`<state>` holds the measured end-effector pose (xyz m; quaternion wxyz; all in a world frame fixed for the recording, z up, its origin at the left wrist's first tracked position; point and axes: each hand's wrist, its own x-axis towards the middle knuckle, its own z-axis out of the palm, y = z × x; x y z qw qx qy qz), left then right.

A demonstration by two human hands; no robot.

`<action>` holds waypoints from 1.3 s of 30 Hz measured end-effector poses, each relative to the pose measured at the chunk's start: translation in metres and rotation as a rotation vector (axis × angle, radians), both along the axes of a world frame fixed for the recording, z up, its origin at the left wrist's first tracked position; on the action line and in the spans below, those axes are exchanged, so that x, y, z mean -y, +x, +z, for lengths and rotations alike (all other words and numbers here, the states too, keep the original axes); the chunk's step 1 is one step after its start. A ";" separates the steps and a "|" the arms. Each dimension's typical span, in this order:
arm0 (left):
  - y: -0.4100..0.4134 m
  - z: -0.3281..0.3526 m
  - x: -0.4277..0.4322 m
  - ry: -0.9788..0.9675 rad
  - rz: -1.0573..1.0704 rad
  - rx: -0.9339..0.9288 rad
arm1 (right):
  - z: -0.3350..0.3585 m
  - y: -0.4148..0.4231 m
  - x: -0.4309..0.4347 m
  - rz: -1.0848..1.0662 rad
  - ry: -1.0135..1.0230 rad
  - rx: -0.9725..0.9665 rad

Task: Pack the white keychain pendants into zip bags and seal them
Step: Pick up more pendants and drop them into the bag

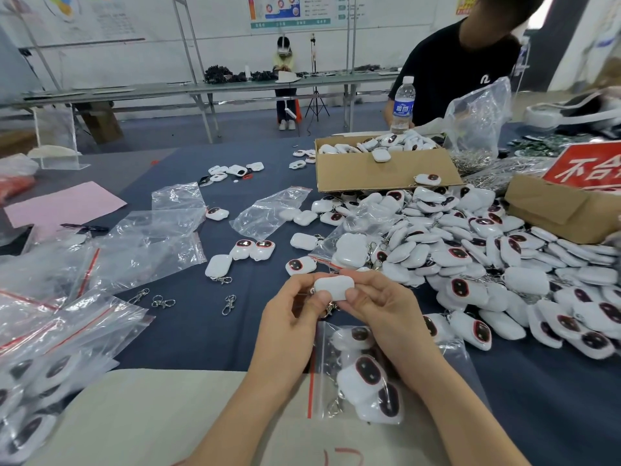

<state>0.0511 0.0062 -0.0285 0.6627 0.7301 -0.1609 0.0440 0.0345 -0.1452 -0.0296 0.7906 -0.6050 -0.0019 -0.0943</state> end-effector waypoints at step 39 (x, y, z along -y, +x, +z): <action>-0.025 0.000 -0.053 0.692 0.029 0.016 | 0.001 -0.009 0.010 0.135 -0.826 -0.060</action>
